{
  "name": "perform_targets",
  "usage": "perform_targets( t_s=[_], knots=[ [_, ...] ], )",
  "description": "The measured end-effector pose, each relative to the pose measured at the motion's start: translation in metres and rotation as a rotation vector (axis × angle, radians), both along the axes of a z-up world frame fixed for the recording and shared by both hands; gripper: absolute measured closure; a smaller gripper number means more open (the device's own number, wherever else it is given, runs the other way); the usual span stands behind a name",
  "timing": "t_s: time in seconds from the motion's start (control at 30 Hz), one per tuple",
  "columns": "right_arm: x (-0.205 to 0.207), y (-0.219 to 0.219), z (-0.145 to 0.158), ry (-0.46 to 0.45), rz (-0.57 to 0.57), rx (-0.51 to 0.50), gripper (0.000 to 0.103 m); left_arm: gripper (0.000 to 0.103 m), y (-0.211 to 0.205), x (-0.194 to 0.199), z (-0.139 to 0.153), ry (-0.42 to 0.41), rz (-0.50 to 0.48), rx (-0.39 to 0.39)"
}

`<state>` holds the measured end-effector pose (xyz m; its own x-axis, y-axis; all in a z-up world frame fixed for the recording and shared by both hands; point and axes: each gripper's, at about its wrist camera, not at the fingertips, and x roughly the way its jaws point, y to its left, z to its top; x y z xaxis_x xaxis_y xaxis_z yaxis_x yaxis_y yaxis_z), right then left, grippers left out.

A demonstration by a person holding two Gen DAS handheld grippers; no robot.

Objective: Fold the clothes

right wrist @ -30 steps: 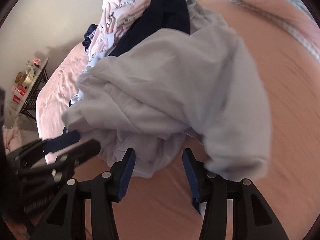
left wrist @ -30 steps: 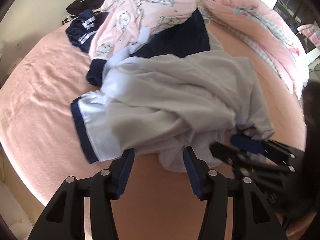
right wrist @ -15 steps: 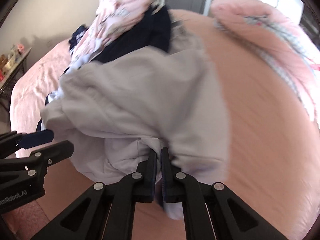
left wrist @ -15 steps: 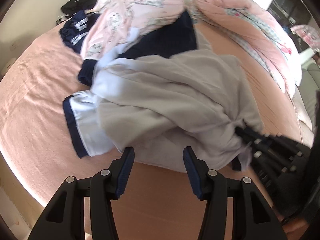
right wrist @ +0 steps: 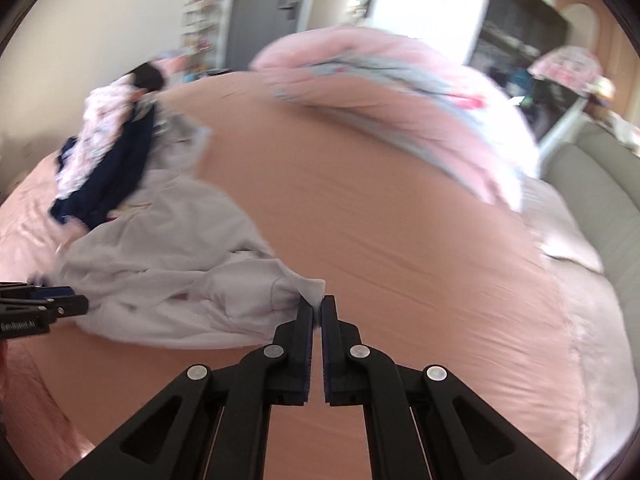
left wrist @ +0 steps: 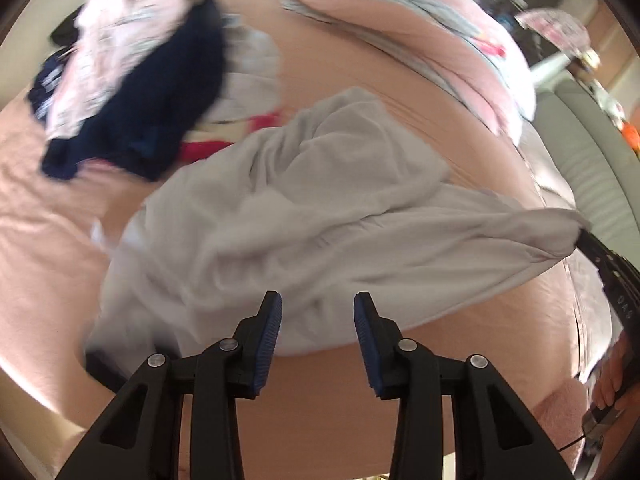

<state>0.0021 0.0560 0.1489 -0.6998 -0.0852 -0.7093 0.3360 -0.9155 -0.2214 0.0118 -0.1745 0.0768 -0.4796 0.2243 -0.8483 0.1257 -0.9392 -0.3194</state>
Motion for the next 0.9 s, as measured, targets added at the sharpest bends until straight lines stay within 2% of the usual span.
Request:
perform_targets(
  t_s=[0.07, 0.17, 0.23, 0.33, 0.4, 0.47, 0.53, 0.57, 0.63, 0.7, 0.73, 0.83, 0.9],
  knots=[
    [0.005, 0.034, 0.006, 0.019, -0.072, 0.006, 0.103, 0.069, 0.032, -0.018, -0.007, -0.014, -0.036, -0.016],
    [0.009, 0.091, 0.017, 0.068, -0.193, 0.03, 0.103, 0.069, 0.062, -0.005, -0.012, -0.041, -0.088, -0.031],
    [0.0, 0.113, 0.017, 0.027, -0.218, 0.023, 0.103, 0.068, 0.076, -0.007, -0.017, -0.047, -0.099, -0.076],
    [-0.012, 0.137, 0.01, -0.083, -0.184, -0.074, 0.103, 0.066, 0.083, -0.012, -0.033, -0.118, -0.068, -0.079],
    [-0.012, 0.129, -0.003, -0.144, -0.121, -0.13, 0.101, 0.066, 0.084, -0.013, -0.04, -0.15, -0.035, -0.067],
    [-0.014, 0.104, -0.023, -0.196, -0.048, -0.147, 0.099, 0.066, 0.085, -0.008, -0.038, -0.145, -0.023, -0.058],
    [-0.017, 0.073, -0.047, -0.248, 0.021, -0.146, 0.092, 0.066, 0.083, -0.001, -0.034, -0.128, -0.005, -0.093],
    [-0.019, 0.062, -0.058, -0.268, 0.035, -0.144, 0.084, 0.066, 0.081, 0.001, -0.033, -0.12, 0.011, -0.115],
    [-0.025, 0.045, -0.082, -0.313, 0.037, -0.126, 0.078, 0.065, 0.068, 0.004, -0.033, -0.121, 0.066, -0.147],
    [-0.031, 0.031, -0.103, -0.347, 0.022, -0.104, 0.071, 0.062, 0.052, 0.004, -0.035, -0.133, 0.115, -0.141],
    [-0.032, 0.03, -0.109, -0.346, 0.003, -0.093, 0.067, 0.057, 0.044, 0.003, -0.036, -0.129, 0.136, -0.141],
    [-0.037, 0.037, -0.121, -0.322, -0.065, -0.062, 0.044, 0.052, 0.043, -0.005, -0.043, -0.127, 0.158, -0.194],
    [-0.043, 0.05, -0.125, -0.291, -0.131, -0.042, 0.04, 0.052, 0.043, -0.01, -0.049, -0.127, 0.17, -0.233]
  ],
)
